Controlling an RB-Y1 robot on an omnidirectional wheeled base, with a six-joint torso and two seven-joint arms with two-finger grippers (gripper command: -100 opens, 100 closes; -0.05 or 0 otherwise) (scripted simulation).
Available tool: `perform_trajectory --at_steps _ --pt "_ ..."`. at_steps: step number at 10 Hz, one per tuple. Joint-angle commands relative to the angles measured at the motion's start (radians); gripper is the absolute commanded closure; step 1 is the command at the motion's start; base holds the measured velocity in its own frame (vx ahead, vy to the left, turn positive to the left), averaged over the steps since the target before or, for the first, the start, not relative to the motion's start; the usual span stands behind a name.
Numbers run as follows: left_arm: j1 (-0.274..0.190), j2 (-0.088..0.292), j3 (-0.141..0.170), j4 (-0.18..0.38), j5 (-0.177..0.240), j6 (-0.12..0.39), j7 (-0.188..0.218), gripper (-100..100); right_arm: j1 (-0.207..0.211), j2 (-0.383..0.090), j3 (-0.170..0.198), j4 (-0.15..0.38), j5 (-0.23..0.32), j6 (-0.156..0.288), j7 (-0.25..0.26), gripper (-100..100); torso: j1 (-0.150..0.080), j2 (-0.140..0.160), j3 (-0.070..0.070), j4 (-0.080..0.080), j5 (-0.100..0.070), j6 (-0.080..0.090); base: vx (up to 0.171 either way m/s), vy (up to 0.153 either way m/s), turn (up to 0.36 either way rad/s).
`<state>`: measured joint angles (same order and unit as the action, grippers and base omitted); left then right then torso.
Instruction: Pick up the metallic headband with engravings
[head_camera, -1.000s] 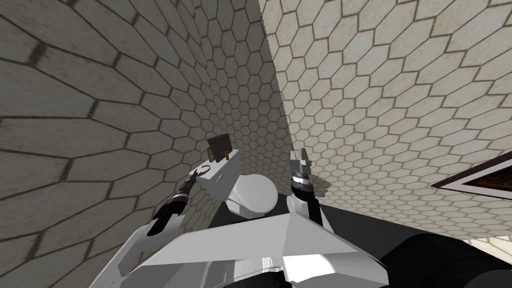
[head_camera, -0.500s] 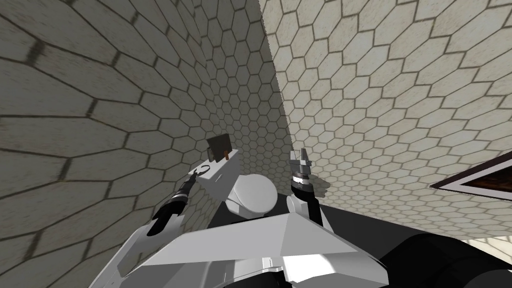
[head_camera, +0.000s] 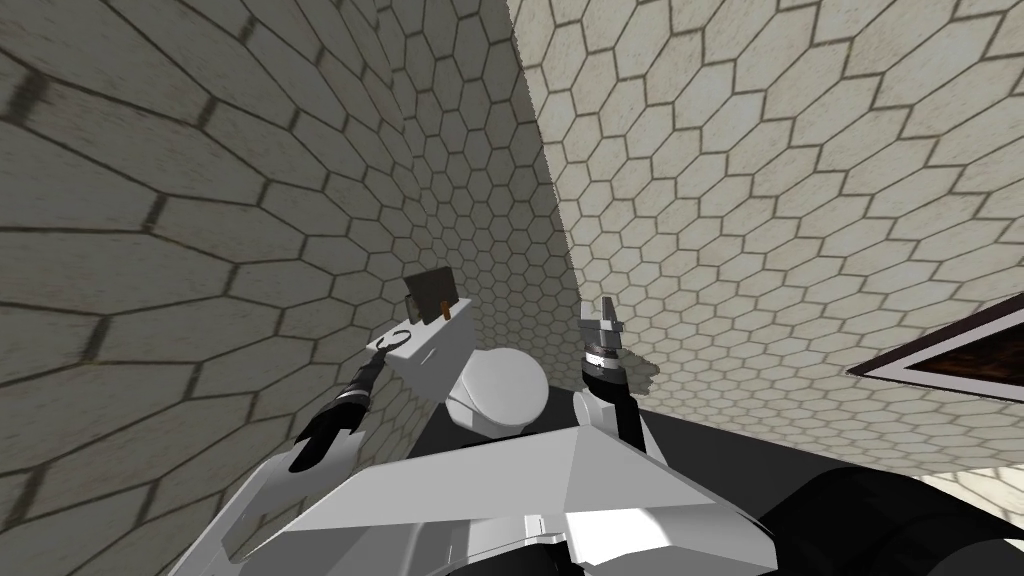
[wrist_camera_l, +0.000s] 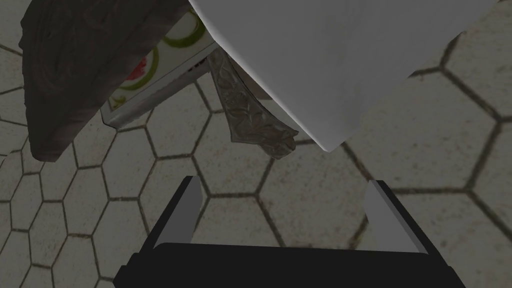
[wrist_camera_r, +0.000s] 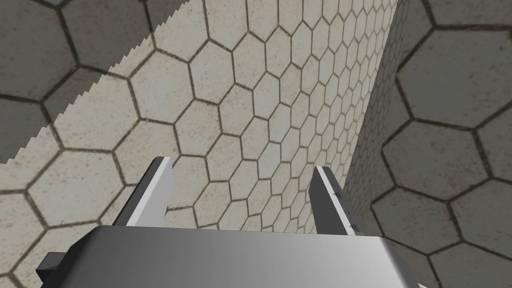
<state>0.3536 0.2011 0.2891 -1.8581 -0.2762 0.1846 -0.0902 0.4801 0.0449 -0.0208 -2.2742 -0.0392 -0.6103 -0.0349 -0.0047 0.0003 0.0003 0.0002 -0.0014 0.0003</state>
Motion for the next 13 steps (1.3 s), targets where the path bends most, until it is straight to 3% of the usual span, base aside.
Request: perform_trajectory --at_steps 1,2,7,12,13 --pt "-0.002 0.013 0.000 -0.008 -0.007 0.019 0.028 -100 0.000 0.000 0.000 0.000 0.000 0.000 0.000 0 0.000 0.000 0.000 0.000 0.000 0.000 0.003 -0.089 0.009" --pt "-0.019 0.020 -0.012 0.014 0.005 -0.016 -0.008 -100 0.000 0.000 0.000 0.000 0.000 0.000 0.000 0 -0.001 -0.001 0.000 0.000 0.000 0.000 0.036 -0.026 0.018" --pt "-0.024 0.001 -0.019 0.037 0.032 -0.083 -0.102 -100 0.000 0.000 0.000 0.000 0.000 0.000 0.000 0 0.007 -0.001 -0.001 0.000 0.002 0.000 0.007 0.033 -0.054" --pt "-0.021 -0.001 -0.019 0.043 0.034 -0.088 -0.112 -100 0.000 0.000 0.000 0.000 0.000 0.000 0.000 0 0.006 -0.001 -0.001 0.000 0.001 0.000 0.000 0.008 0.005" --pt "-0.021 -0.001 -0.019 0.043 0.034 -0.088 -0.112 0 0.000 0.000 0.000 0.000 0.000 0.000 0.000 0 0.006 -0.001 -0.001 0.000 0.001 0.000 0.000 0.000 0.000"
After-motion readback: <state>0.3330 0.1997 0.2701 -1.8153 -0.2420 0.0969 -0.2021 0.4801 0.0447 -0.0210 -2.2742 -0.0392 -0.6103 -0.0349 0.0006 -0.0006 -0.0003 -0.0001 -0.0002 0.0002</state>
